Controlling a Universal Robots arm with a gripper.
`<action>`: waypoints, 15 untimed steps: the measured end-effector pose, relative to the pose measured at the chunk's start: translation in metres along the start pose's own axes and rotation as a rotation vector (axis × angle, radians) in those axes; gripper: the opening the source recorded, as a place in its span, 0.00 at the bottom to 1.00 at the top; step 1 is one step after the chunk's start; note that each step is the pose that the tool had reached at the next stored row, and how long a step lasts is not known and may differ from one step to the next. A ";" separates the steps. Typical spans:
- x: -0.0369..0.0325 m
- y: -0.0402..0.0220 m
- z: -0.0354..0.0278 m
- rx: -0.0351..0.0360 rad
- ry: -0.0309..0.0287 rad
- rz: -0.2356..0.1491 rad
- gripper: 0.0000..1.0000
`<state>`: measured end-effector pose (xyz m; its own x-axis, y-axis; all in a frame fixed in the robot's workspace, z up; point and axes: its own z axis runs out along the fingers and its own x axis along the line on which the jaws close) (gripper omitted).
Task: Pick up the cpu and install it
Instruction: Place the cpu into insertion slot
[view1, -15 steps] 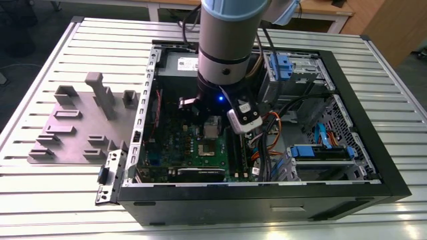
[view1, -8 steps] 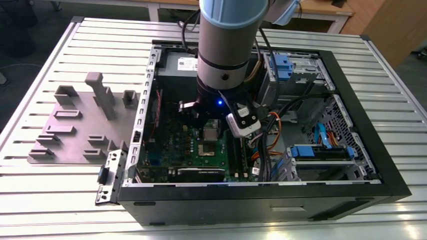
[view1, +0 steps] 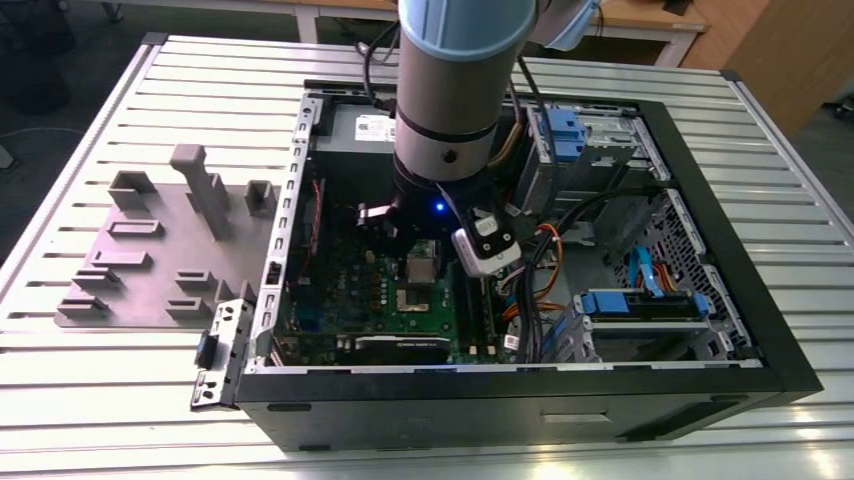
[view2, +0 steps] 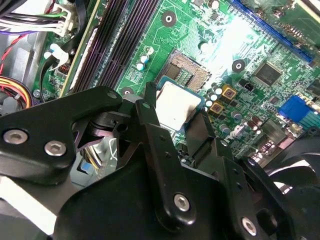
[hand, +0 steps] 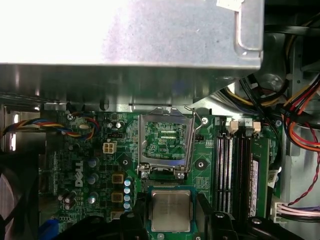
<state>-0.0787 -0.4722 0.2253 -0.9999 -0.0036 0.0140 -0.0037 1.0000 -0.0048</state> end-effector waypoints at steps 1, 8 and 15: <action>0.0000 -0.0003 0.0005 0.0005 0.0001 0.000 0.47; 0.0000 -0.0035 0.0043 0.0011 0.0001 0.000 0.47; 0.0021 -0.0061 0.0164 0.0012 0.0018 0.000 0.47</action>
<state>-0.0811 -0.4783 0.2090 -0.9999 -0.0037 0.0158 -0.0038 1.0000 -0.0061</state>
